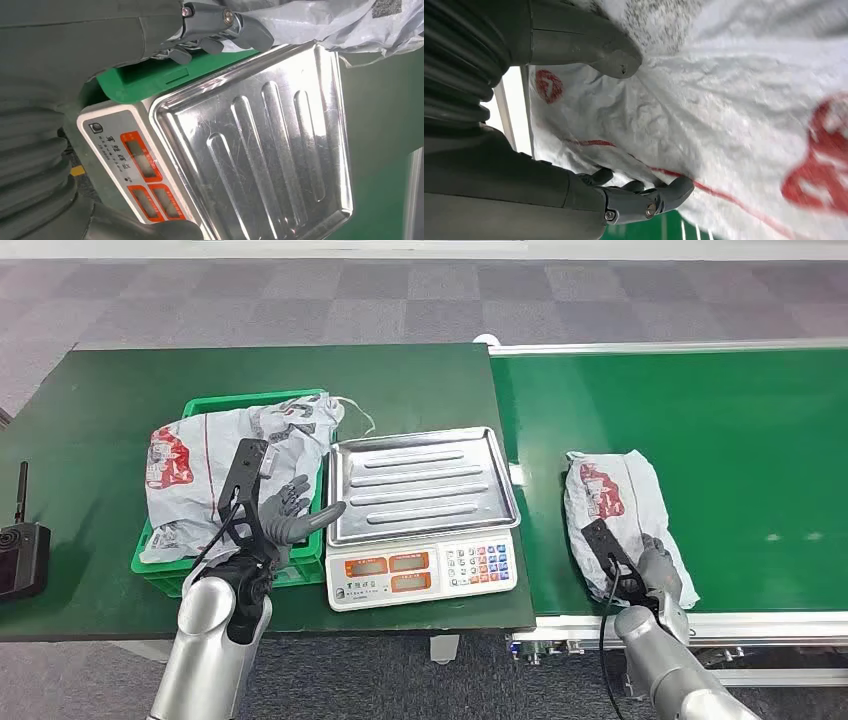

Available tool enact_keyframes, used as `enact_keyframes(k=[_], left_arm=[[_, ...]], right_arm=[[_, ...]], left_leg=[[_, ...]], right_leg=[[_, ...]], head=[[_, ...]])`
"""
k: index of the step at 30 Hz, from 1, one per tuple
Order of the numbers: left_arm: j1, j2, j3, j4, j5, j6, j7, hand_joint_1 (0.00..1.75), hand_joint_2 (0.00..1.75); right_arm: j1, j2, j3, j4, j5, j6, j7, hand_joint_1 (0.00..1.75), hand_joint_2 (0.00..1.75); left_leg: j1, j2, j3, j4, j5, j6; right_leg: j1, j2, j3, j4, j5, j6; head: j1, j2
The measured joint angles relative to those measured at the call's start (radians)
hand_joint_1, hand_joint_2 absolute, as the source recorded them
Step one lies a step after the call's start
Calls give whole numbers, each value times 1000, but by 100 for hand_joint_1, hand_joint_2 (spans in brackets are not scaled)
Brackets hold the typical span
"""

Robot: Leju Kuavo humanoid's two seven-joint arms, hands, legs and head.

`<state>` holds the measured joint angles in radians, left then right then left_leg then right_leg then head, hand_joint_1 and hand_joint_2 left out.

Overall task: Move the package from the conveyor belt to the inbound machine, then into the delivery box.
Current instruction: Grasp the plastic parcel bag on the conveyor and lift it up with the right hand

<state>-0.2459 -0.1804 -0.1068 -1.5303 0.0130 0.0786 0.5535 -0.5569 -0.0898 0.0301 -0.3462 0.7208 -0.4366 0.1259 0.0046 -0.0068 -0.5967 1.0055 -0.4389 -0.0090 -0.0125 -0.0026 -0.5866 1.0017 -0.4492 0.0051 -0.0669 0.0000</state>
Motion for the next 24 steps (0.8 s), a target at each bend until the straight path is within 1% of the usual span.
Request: enact_keyframes(k=[7, 9, 11, 13, 16, 17, 20, 21, 24], left_arm=[[8, -1, 7, -19, 0, 0, 0, 0, 175], [11, -1, 7, -23, 0, 0, 0, 0, 175], [13, -1, 7, -25, 0, -3, 0, 0, 175], [14, -1, 7, -26, 1, -12, 0, 0, 175], [13, -6, 7, -25, 1, -23, 0, 0, 175], [13, -8, 7, -25, 0, -24, 0, 0, 175], [14, -10, 7, -25, -4, -22, 0, 0, 175], [14, -11, 7, -25, -5, -21, 0, 0, 175], [14, -11, 7, -24, -15, -19, 0, 0, 175]], right_arm=[[10, 15, -16, 10, 4, 18, 13, 0, 175], [10, 18, -19, 13, 12, 36, 26, 0, 175], [10, 21, -21, 16, 29, 81, 60, 0, 175], [9, 25, -22, 21, 52, 151, 110, 0, 175], [5, 33, -22, 28, 78, 232, 168, 0, 175], [5, 35, -22, 29, 81, 241, 172, 29, 175], [15, 42, -24, 31, 81, 214, 133, 160, 175], [20, 45, -26, 31, 82, 194, 113, 175, 175], [29, 53, -35, 31, 87, 132, 50, 175, 175]], left_leg=[[0, 0, 1, 0, 0, 0], [0, 0, 1, 0, 0, 1], [0, 0, 3, 0, -1, 1], [0, 0, 6, 0, -1, 1], [1, 0, 15, 0, -5, 2], [2, 0, 19, 0, -7, 2], [3, 1, 27, 0, -11, 2], [3, 1, 28, 0, -12, 2], [2, 2, 29, 0, -12, 2]], right_leg=[[0, 0, 1, 0, -1, 1], [0, 0, 2, 0, -1, 1], [0, 0, 3, -1, -1, 1], [0, 0, 5, -2, -2, 1], [3, 0, 16, -4, -6, 2], [4, -1, 20, -5, -7, 1], [5, 0, 29, -6, -10, 1], [5, 0, 30, -6, -10, 1], [5, 1, 31, -6, -10, 0]], head=[[0, 0], [0, 0], [0, 0], [0, 0], [0, 0], [0, 0], [0, 0], [0, 0], [0, 0]])
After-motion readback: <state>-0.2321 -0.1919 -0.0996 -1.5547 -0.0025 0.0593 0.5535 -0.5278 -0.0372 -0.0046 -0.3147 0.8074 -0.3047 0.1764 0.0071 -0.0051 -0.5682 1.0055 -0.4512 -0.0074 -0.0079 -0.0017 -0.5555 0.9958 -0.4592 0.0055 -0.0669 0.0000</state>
